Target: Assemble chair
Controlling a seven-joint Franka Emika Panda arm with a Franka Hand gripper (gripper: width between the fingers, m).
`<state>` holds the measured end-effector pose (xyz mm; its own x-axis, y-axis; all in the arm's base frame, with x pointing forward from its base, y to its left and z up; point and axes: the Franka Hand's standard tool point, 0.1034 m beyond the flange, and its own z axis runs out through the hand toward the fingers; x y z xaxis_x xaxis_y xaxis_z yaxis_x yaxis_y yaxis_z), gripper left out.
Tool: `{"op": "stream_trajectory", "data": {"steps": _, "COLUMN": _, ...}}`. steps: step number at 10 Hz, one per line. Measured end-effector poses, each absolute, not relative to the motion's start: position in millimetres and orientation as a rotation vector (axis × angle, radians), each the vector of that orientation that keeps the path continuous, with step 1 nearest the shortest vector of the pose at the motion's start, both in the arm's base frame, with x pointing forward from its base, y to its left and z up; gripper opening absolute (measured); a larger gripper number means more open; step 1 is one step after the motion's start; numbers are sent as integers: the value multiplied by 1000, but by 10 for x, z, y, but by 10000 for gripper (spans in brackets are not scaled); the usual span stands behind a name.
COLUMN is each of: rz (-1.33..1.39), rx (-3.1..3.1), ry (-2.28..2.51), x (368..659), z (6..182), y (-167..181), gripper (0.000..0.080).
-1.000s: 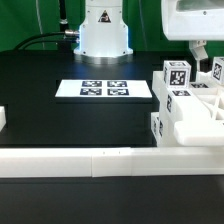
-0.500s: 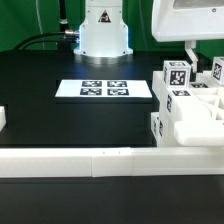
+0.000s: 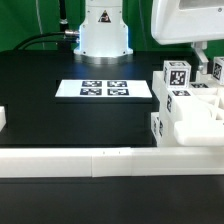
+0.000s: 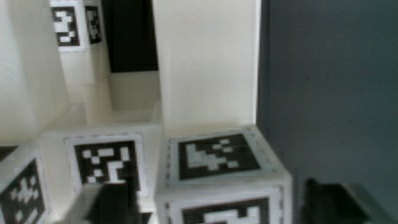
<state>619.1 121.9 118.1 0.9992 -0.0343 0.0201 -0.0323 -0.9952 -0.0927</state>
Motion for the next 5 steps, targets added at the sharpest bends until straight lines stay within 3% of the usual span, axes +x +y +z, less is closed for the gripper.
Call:
{"op": "stream_trajectory", "data": {"steps": 1, "rz": -33, "rx": -3048, "ry": 51, "x": 6192, "z": 1181, "y": 1219, "gripper": 390}}
{"op": "stream_trajectory", "data": {"steps": 2, "rz": -32, "rx": -3047, "ry": 66, "x": 6191, "z": 1181, "y": 1220, "gripper": 284}}
{"op": "stream_trajectory", "data": {"steps": 5, "rz": -73, "rx": -3033, "ry": 248, "x": 6198, "z": 1183, "y": 1228, "gripper": 284}}
